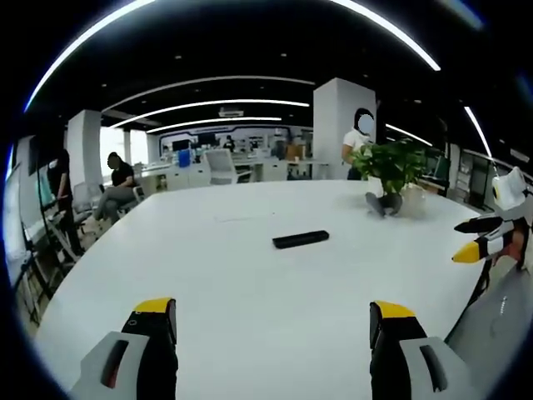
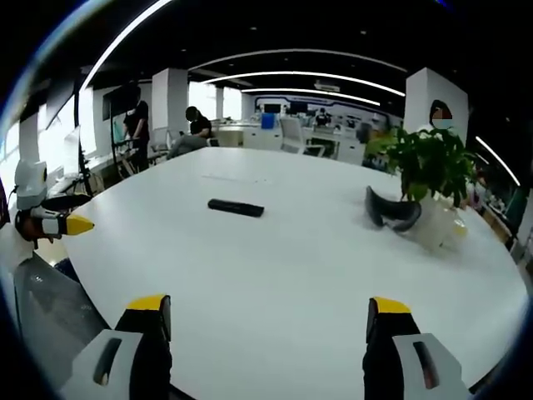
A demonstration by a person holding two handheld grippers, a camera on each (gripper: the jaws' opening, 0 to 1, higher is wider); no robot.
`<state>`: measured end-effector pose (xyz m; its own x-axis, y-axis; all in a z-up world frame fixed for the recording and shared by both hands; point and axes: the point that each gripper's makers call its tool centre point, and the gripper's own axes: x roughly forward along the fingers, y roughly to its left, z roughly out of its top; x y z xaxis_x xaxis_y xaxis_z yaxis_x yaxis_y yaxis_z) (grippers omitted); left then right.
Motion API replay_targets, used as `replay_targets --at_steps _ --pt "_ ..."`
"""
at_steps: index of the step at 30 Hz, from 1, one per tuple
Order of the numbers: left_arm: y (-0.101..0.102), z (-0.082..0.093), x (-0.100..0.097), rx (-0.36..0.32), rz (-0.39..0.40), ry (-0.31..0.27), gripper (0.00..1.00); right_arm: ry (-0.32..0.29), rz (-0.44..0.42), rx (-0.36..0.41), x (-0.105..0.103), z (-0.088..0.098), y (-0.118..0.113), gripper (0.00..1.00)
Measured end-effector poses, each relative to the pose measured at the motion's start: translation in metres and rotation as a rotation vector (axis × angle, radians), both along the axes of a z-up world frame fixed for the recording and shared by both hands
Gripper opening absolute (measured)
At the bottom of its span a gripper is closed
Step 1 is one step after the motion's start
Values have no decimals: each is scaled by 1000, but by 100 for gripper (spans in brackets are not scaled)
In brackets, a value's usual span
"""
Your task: Press the specified remote control buttons in sequence, fully releasing each button before pressing the next.
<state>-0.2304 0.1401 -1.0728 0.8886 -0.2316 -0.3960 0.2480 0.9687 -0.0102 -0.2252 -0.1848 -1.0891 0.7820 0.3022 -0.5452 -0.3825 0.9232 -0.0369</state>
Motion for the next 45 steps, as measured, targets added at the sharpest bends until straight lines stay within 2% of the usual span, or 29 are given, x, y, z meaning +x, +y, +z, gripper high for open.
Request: replay_targets --at_steps 45 --pt "-2 0 0 17 -5 2 100 -7 14 -16 1 0 1 96"
